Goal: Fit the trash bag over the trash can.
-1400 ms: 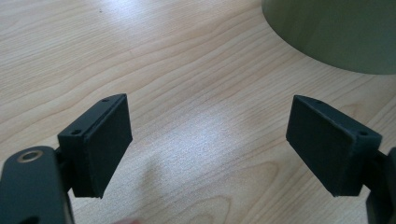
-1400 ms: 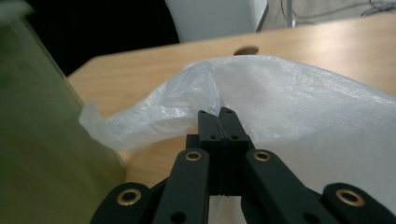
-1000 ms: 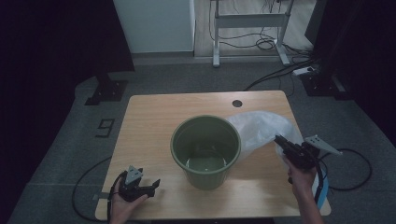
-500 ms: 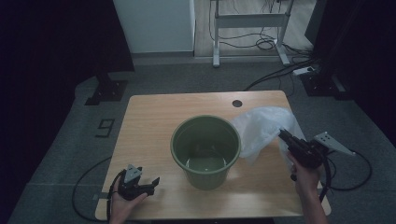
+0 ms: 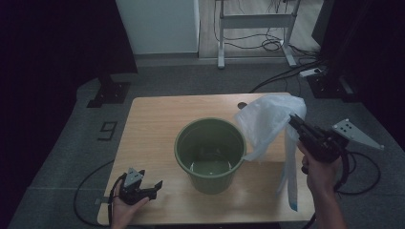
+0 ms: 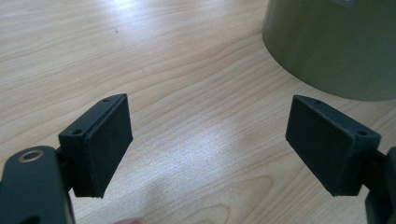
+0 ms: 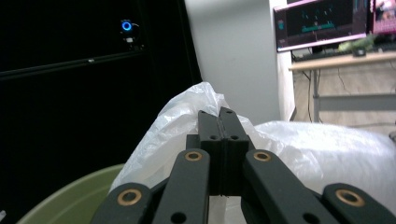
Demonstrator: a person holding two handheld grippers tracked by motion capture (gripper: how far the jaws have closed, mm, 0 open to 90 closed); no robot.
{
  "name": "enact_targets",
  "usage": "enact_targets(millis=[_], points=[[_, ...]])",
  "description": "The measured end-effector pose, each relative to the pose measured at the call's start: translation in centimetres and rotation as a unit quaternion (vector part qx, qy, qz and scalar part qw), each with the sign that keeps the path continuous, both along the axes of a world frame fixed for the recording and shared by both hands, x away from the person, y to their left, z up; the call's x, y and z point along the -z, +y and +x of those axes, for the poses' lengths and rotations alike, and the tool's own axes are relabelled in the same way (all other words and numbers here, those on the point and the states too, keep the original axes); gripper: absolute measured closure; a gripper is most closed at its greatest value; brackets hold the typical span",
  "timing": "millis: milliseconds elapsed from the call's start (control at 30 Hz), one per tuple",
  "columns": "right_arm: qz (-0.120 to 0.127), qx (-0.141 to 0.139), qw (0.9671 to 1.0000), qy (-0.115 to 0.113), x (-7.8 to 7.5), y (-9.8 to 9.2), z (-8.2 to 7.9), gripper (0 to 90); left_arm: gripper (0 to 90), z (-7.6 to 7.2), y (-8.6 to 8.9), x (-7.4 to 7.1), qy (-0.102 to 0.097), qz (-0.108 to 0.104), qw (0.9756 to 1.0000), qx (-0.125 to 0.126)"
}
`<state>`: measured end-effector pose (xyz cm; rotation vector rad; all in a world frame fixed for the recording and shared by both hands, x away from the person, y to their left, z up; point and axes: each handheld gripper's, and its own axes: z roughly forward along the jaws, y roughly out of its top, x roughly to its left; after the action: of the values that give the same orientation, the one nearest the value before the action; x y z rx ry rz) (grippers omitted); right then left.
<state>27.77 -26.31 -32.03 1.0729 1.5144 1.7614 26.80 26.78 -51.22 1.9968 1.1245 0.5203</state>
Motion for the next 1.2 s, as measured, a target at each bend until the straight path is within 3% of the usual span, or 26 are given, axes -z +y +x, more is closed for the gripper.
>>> enact_targets(millis=[367,500,800,1200], points=[[-0.022,-0.017,0.9985,-0.048,-4.9,2.3,-1.2,89.0,14.3,-0.1,0.6,-0.3,0.0,-0.009,1.0,-0.004],[-0.038,-0.031,0.9975,-0.051,-5.4,3.7,-1.5,89.0,14.2,-0.2,0.6,-0.3,-0.002,-0.011,0.9999,-0.005],[-0.063,-0.063,0.9954,-0.033,-2.8,7.0,-1.0,88.9,14.3,-0.2,0.9,-0.4,-0.003,-0.014,0.9999,-0.006],[-0.096,-0.097,0.9904,0.021,4.2,9.9,-0.1,88.8,14.5,-0.1,0.8,-0.2,0.002,-0.011,0.9999,-0.004]])
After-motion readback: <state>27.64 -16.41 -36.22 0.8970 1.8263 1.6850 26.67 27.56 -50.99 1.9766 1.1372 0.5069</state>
